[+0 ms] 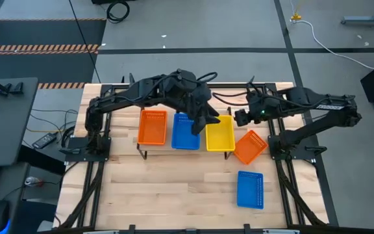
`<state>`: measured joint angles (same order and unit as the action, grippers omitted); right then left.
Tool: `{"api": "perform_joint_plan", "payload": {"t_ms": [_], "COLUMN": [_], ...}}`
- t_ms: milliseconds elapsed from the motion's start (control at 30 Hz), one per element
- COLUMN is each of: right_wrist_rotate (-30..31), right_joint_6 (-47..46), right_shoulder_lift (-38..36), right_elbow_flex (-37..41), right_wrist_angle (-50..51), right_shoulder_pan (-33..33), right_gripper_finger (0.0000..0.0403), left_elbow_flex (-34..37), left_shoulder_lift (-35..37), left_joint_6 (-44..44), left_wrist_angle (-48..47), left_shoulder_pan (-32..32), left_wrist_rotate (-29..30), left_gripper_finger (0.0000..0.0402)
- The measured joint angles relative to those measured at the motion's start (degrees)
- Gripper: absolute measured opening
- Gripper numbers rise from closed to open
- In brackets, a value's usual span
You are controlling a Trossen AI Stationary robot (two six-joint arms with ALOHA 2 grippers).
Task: Stack baskets on shelf by color
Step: Stack the orange bin on top of the orange bin on the shelf
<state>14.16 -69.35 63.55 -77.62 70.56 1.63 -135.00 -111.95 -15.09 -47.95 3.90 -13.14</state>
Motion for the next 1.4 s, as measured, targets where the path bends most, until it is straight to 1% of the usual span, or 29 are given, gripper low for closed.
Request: {"api": "perform_joint_plan", "payload": {"t_ms": [100, 200, 333, 433, 533, 667, 733, 833, 933, 1067, 1133, 1233, 1400], "right_wrist_rotate": [-2.36, -4.03, -9.16, -11.73, -13.86, -21.20, -23.06, -21.57, -17.10, -11.07, -9.10, -7.05, -4.89], "right_joint_6": [-1.09, -2.77, -5.21, -5.28, -4.19, -4.54, -4.80, -4.05, -1.71, 3.27, 5.22, 5.79, 7.10], "right_shoulder_lift": [-1.65, -3.59, -4.52, -3.95, -3.87, -3.33, -3.16, -2.86, -2.30, -0.39, 0.64, 1.87, 3.60], "right_elbow_flex": [0.00, 0.00, -0.04, 1.36, 5.15, 11.79, 15.08, 19.16, 22.94, 27.23, 29.31, 32.80, 38.82], "right_wrist_angle": [0.84, 4.07, 14.32, 19.82, 17.04, 11.21, 7.86, 3.00, -2.36, -5.05, -5.57, -8.04, -21.79], "right_shoulder_pan": [0.22, 0.24, 0.55, 2.87, 6.09, 11.43, 14.97, 20.83, 26.21, 31.48, 32.99, 34.29, 34.73], "right_gripper_finger": [0.0240, 0.0240, 0.0240, 0.0240, 0.0240, 0.0240, 0.0240, 0.0240, 0.0240, 0.0240, 0.0240, 0.0240, 0.0240], "left_elbow_flex": [0.00, 0.43, 0.46, 0.50, 0.50, 0.27, 0.37, 0.35, 0.38, 0.37, 0.37, 0.37, 0.37], "left_shoulder_lift": [0.21, 0.21, -0.24, -0.34, -0.10, 1.13, 2.24, 3.31, 3.96, 4.41, 4.43, 4.43, 4.43], "left_joint_6": [3.44, 7.79, 9.78, 11.62, 12.52, 10.96, 9.64, 8.18, 6.67, 3.73, 2.51, 0.20, -3.59], "left_wrist_angle": [-3.57, -6.97, -10.18, -10.92, -10.31, -10.84, -10.60, -9.78, -7.46, -3.87, -2.49, -2.24, -2.96], "left_shoulder_pan": [0.04, 0.00, 0.00, 0.00, 0.43, 2.24, 3.07, 3.93, 4.55, 4.94, 4.91, 4.89, 4.43], "left_wrist_rotate": [0.06, 1.26, 1.58, 3.31, 4.84, 5.20, 5.20, 5.19, 5.19, 5.56, 5.64, 6.33, 8.70], "left_gripper_finger": [0.0140, 0.0145, 0.0158, 0.0167, 0.0171, 0.0174, 0.0174, 0.0174, 0.0174, 0.0174, 0.0174, 0.0174, 0.0174]}}
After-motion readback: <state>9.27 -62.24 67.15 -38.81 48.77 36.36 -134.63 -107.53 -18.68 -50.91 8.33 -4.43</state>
